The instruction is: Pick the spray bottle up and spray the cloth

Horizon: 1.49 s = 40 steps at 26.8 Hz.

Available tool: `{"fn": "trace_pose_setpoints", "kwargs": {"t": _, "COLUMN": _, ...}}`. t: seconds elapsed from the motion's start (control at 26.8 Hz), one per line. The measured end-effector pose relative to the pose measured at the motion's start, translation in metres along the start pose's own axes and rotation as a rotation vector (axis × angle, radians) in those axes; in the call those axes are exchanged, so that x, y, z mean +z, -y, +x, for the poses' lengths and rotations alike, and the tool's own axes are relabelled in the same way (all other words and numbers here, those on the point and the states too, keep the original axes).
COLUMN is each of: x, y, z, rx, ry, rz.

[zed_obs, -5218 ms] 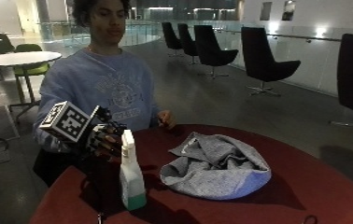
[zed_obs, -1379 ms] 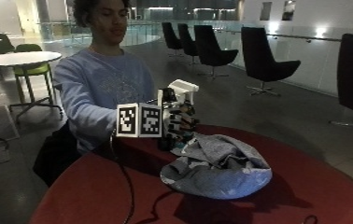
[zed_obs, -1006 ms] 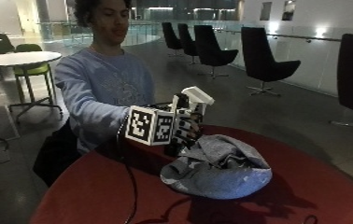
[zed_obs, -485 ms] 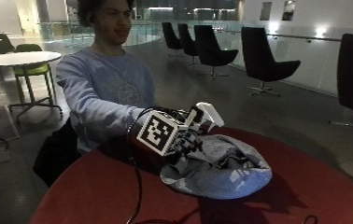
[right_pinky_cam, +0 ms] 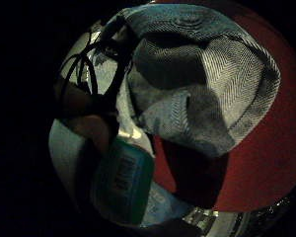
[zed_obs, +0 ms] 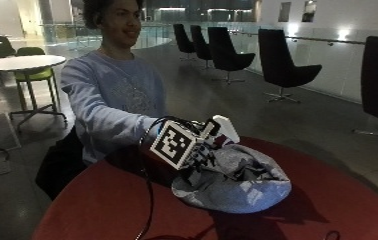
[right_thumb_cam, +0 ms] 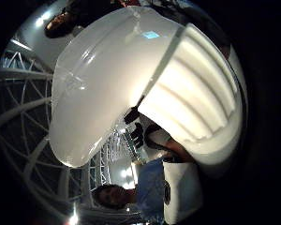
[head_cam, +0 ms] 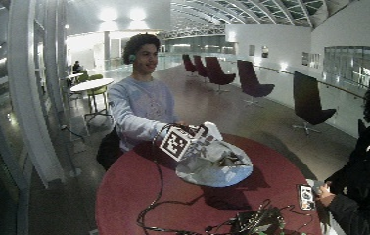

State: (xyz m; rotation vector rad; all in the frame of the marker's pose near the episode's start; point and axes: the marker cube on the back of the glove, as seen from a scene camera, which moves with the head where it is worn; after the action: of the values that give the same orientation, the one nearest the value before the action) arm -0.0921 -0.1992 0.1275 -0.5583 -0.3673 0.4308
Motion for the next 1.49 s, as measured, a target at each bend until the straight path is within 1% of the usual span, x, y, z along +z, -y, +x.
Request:
{"fn": "trace_pose_setpoints", "kwargs": {"t": 0.6, "x": 0.003, "y": 0.002, "z": 0.005, "rx": 0.027, "ry": -0.013, "rz": 0.014}}
{"fn": "trace_pose_setpoints", "kwargs": {"t": 1.19, "x": 0.008, "y": -0.002, "z": 0.005, "rx": 0.039, "ry": 0.001, "rz": -0.017}}
{"fn": "trace_pose_setpoints", "kwargs": {"t": 1.38, "x": 0.014, "y": -0.002, "z": 0.001, "rx": 0.016, "ry": 0.018, "rz": -0.006}}
{"fn": "trace_pose_setpoints", "kwargs": {"t": 1.49, "x": 0.016, "y": -0.002, "z": -0.007, "rx": -0.029, "ry": 0.038, "rz": 0.023}}
